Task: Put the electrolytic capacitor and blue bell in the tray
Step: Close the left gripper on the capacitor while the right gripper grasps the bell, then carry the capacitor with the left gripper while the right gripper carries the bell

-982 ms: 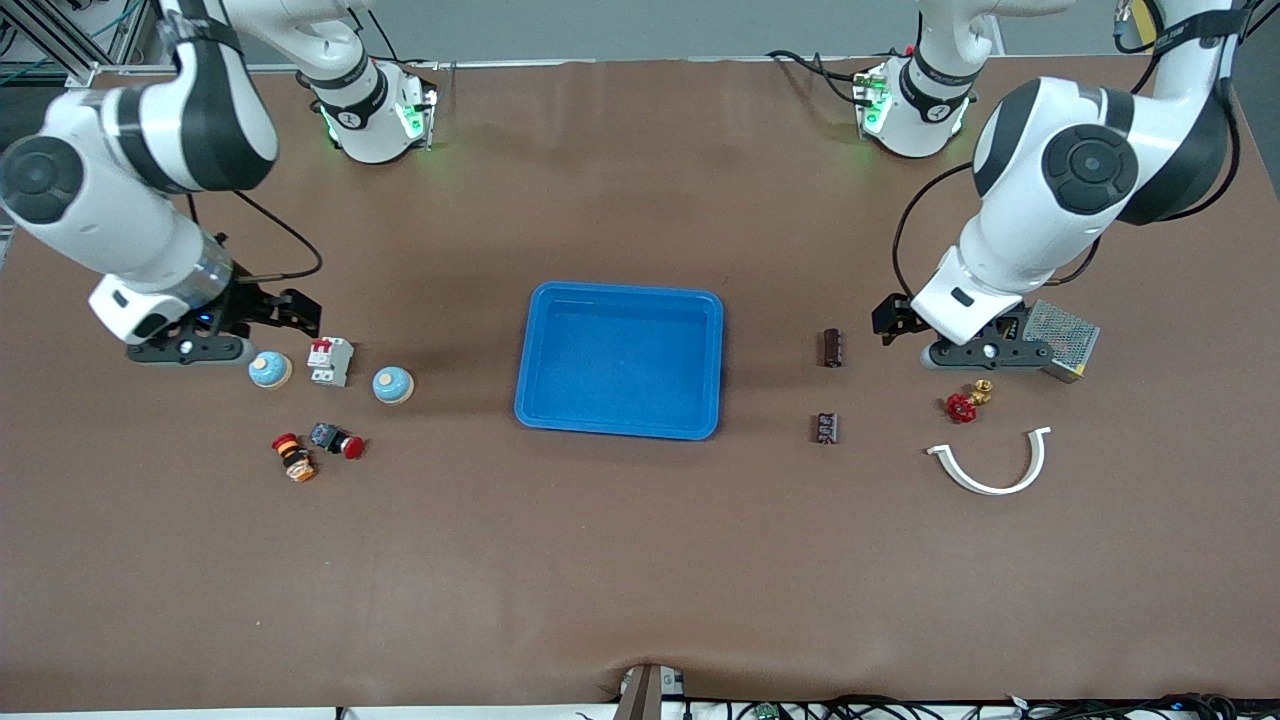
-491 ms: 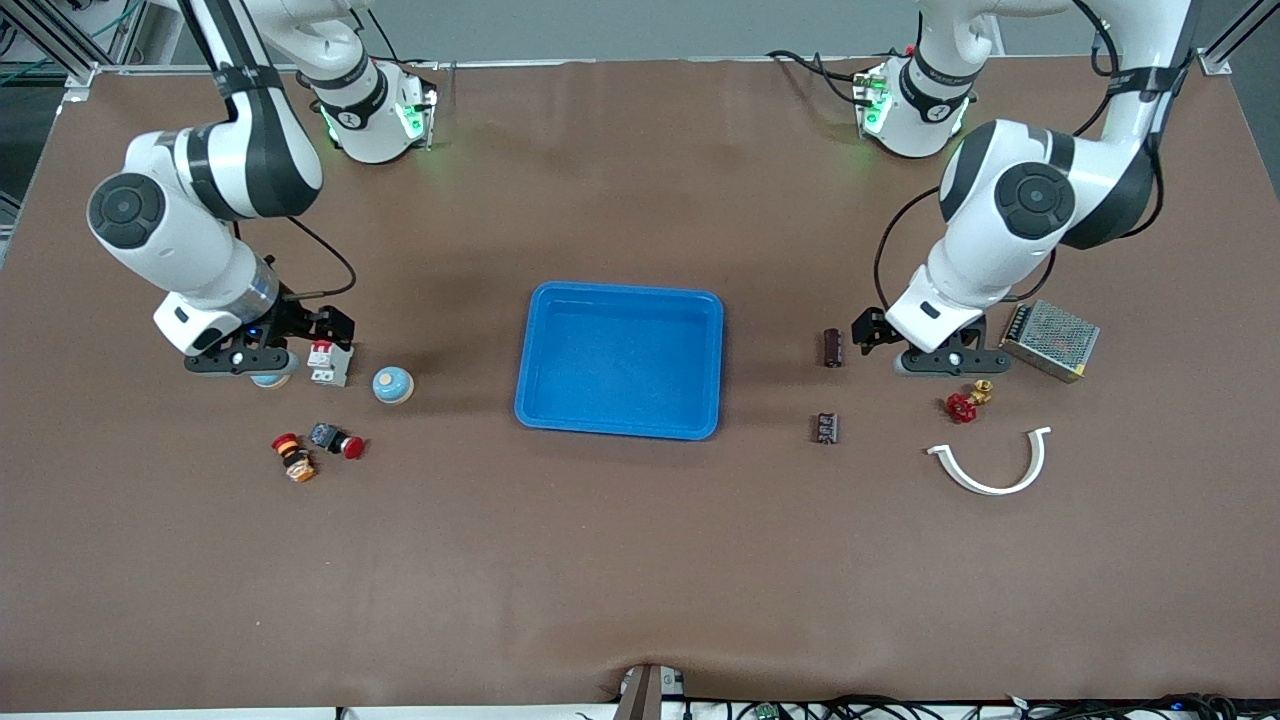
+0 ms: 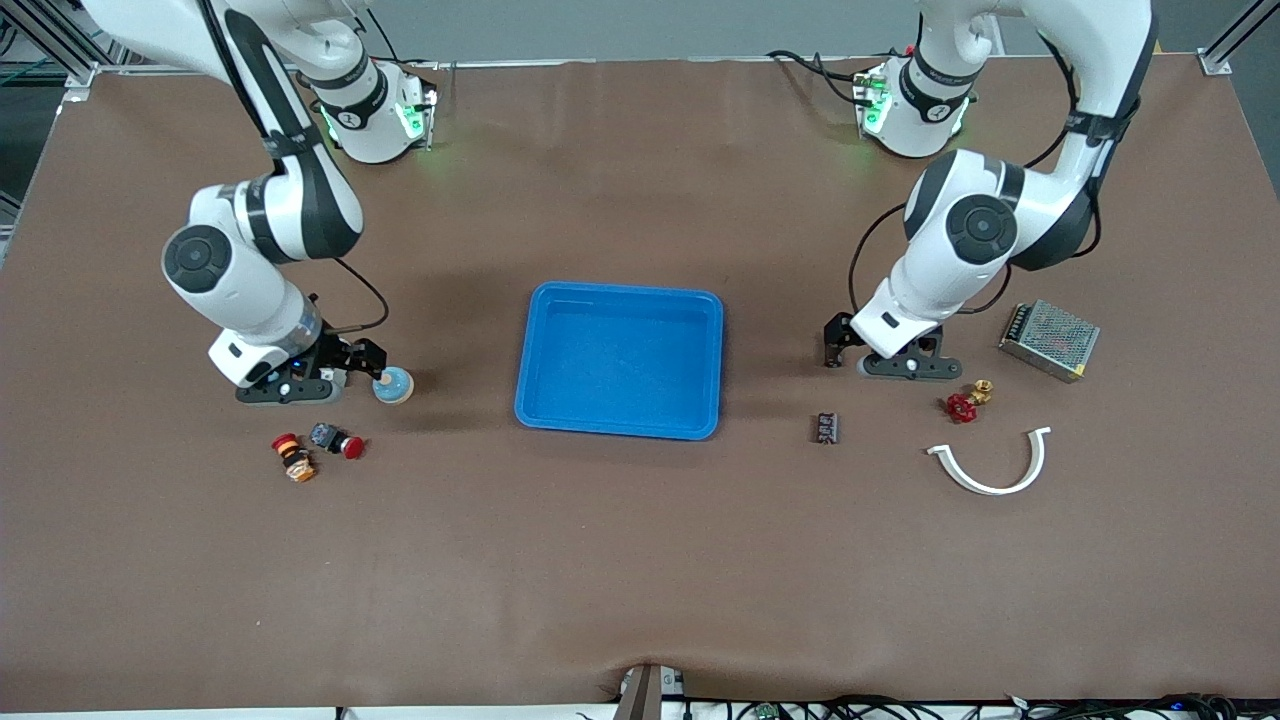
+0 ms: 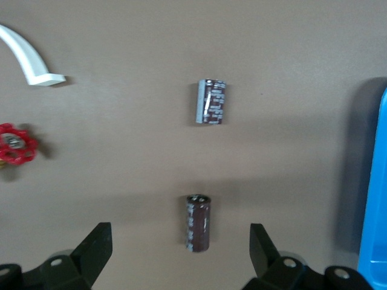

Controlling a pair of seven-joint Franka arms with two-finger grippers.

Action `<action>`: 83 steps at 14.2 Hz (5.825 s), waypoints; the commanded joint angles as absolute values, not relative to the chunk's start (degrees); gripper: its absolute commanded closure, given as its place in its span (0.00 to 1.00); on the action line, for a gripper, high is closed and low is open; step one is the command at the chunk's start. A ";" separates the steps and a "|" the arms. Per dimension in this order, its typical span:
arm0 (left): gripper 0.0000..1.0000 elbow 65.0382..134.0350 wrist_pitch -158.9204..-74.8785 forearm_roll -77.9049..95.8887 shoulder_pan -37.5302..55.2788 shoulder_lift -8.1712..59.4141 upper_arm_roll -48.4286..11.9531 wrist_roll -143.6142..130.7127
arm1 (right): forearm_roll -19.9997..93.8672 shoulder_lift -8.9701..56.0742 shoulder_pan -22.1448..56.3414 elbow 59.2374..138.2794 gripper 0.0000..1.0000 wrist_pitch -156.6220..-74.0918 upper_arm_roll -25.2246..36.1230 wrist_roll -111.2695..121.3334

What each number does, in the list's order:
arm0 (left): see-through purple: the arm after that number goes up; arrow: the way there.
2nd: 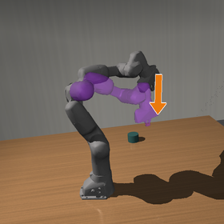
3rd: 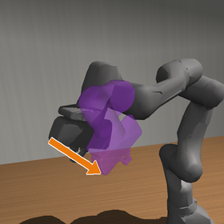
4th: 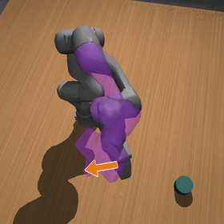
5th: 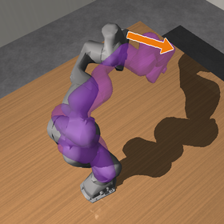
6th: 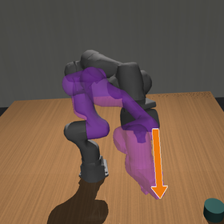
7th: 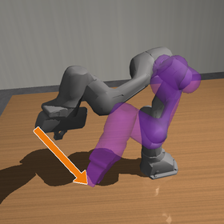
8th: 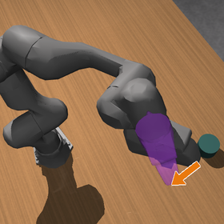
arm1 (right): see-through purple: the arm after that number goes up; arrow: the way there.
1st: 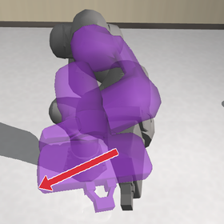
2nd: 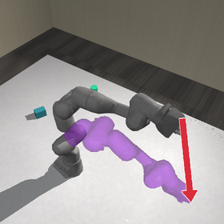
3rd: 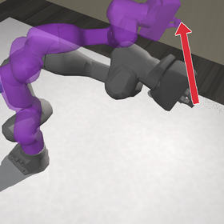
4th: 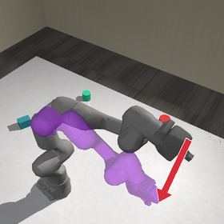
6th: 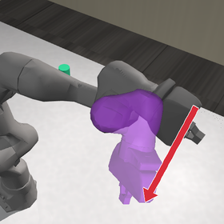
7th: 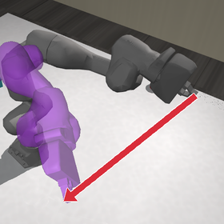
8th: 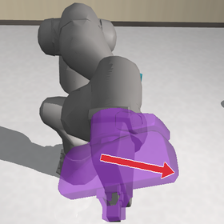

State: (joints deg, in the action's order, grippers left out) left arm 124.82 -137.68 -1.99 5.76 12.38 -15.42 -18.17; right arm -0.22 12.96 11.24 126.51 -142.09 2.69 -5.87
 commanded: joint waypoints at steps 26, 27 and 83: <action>0.00 132.01 -155.30 -17.84 6.06 23.11 -16.26 -30.41 | 0.53 24.52 13.27 126.39 0.00 -149.67 3.08 -5.54; 0.00 132.27 -155.30 -17.84 6.06 23.03 -16.17 -30.50 | 0.53 24.96 13.27 126.39 0.00 -150.37 3.08 -5.54; 1.00 97.82 -137.46 -17.66 18.28 40.25 -28.39 -137.81 | 10.64 28.21 44.91 117.60 0.55 -145.81 1.76 -51.15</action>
State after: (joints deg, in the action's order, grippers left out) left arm 99.50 -138.63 -16.49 16.93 38.98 -28.40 -135.61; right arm 10.06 26.80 43.93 118.85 -145.20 1.22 -49.83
